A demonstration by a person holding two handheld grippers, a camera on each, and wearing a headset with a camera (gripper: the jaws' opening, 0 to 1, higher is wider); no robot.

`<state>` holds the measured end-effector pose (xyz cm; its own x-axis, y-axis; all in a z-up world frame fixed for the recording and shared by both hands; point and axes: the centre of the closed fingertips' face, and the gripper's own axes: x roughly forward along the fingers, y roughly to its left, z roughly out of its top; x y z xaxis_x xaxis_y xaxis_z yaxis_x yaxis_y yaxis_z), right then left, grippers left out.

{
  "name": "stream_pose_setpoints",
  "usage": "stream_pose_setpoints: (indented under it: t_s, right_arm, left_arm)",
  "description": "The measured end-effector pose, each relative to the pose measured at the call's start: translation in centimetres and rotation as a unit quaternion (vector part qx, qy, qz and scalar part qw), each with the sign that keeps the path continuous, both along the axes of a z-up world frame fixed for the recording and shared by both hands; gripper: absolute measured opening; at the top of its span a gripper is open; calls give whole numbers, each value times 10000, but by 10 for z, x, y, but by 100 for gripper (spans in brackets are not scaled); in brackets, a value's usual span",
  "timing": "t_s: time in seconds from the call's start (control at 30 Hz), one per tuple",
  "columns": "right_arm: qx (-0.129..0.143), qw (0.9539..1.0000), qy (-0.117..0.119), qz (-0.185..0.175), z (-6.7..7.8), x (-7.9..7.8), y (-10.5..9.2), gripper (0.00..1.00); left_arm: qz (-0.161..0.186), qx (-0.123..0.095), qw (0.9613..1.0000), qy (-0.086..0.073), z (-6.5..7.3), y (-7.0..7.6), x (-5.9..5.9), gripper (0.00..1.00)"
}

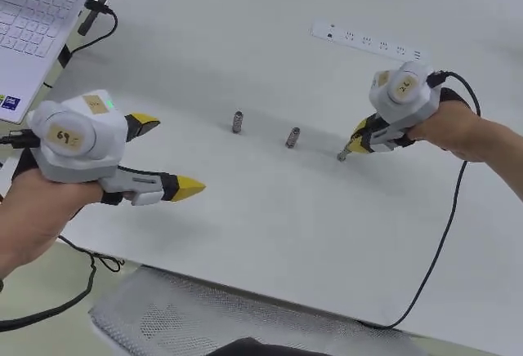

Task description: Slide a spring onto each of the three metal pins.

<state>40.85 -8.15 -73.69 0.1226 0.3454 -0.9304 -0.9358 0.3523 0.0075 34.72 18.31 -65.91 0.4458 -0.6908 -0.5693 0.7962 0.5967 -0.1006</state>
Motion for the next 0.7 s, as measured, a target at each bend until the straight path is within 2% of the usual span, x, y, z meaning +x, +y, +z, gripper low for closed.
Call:
stream_pose_setpoints:
  t_s: [0.7]
  right_arm:
    - [-157, 9997, 122, 155, -17, -1, 1, 9]
  left_arm:
    - [54, 10, 10000, 54, -2, 3, 0, 72]
